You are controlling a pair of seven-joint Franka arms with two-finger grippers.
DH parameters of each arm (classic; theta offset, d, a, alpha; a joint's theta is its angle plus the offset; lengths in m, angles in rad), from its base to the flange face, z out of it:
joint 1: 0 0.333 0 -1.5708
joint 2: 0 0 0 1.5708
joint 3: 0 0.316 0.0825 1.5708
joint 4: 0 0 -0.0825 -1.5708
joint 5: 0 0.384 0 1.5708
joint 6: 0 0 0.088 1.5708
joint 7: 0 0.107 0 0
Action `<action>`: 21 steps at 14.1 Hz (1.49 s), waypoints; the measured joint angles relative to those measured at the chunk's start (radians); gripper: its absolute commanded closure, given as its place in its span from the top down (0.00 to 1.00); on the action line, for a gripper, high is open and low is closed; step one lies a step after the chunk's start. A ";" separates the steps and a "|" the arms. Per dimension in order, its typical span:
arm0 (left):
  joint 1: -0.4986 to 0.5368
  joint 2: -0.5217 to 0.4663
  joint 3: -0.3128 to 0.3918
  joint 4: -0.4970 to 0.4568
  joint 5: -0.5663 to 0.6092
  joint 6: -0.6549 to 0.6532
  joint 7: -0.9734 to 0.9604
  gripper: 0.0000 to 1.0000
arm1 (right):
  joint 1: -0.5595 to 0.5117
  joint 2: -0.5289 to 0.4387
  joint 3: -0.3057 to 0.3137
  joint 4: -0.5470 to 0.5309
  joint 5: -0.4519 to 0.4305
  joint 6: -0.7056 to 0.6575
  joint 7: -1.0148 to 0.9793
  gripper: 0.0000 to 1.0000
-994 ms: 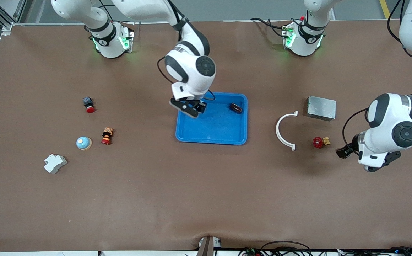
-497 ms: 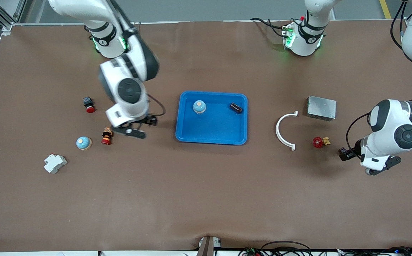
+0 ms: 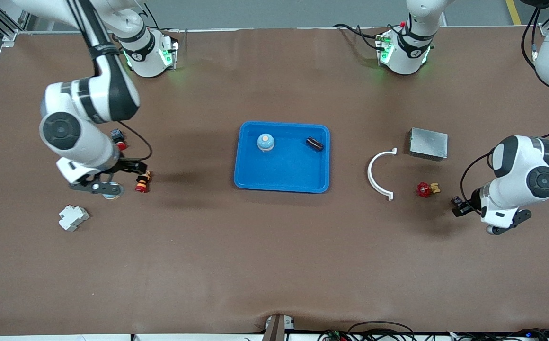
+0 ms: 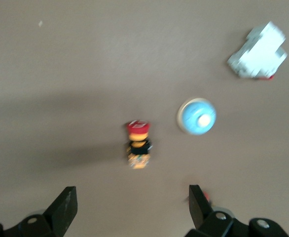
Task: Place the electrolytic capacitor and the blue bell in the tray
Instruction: 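Grasp the second capacitor with the left gripper while the right gripper grasps the bell, then carry the second capacitor over the tray with the left gripper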
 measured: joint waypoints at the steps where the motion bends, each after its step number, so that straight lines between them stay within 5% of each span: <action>1: 0.002 0.005 0.002 -0.006 0.000 0.002 0.000 0.72 | -0.040 0.000 0.000 -0.014 0.000 0.049 -0.055 1.00; 3: 0.016 0.006 0.006 -0.020 0.000 0.004 0.000 0.55 | -0.124 0.001 0.000 -0.050 0.000 0.149 -0.163 1.00; 5: 0.030 0.006 0.006 -0.029 0.000 0.007 0.000 0.08 | -0.198 0.012 0.001 -0.067 0.000 0.206 -0.247 1.00; 6: 0.032 0.006 0.006 -0.030 0.000 0.007 0.001 0.00 | -0.226 0.025 0.002 -0.069 0.000 0.225 -0.270 1.00; 13: 0.032 -0.023 -0.039 -0.035 0.002 -0.087 0.005 0.00 | -0.267 0.172 0.009 -0.072 0.151 0.322 -0.287 1.00; 21: 0.031 -0.205 -0.264 -0.038 -0.226 -0.352 -0.083 0.00 | -0.267 0.208 0.014 -0.144 0.161 0.455 -0.287 1.00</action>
